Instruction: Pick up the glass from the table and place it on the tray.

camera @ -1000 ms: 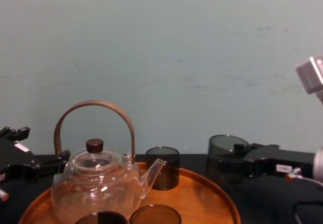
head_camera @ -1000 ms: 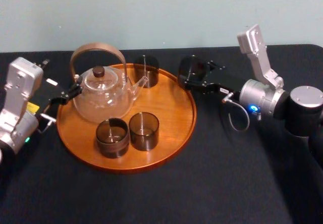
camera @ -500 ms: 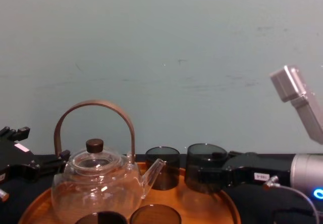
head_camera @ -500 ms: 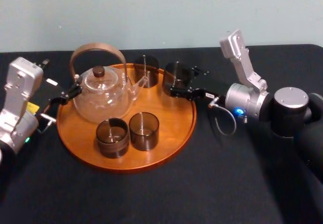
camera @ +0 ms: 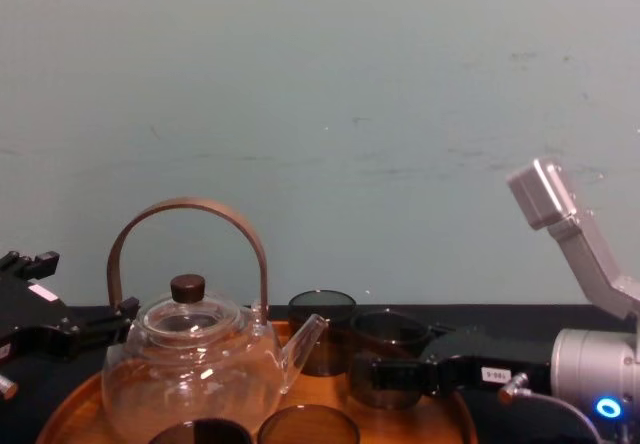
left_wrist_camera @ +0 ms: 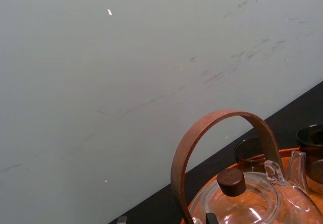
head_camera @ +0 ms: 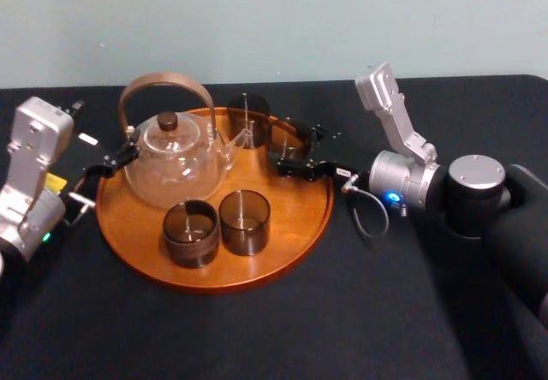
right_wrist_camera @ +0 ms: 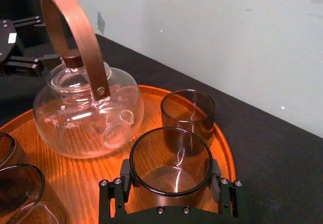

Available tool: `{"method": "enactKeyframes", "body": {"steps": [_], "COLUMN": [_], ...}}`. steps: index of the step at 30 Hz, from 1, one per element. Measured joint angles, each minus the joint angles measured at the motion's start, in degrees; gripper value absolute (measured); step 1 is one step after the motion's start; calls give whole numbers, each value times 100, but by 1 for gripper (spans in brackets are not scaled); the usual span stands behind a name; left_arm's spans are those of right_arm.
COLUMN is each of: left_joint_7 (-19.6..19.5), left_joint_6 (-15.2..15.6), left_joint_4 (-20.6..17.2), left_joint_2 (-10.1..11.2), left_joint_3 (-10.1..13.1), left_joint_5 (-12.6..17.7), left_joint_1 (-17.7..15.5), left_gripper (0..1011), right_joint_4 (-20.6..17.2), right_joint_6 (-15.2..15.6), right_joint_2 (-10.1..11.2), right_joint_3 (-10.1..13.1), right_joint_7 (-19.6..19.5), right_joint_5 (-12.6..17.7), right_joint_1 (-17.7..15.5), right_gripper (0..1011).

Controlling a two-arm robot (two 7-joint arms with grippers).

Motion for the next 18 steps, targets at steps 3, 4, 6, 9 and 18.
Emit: {"method": "enactKeyframes", "body": {"steps": [3,4,6,9,18], "left_joint_7": [0,0,0,0,0], "left_joint_6": [0,0,0,0,0], "left_joint_4": [0,0,0,0,0], "left_joint_2": [0,0,0,0,0], "left_joint_3": [0,0,0,0,0], "left_joint_5": [0,0,0,0,0], "left_joint_1": [0,0,0,0,0], "left_gripper": [1009,1010,1010,1009,1009], "right_joint_4": [128,146,181,256,444], "right_joint_6": [-66,-76,-97,-125,-156], "right_joint_2": [-47,-55,-69,-99,-183], "right_joint_3": [-14,-16,-20,-27,-23], "right_joint_7": [40,47,60,85,149], "right_joint_5": [-17,-21,-27,-43,-64], "right_joint_1": [35,40,48,72,123], "right_gripper": [903,904,903,903,903]}}
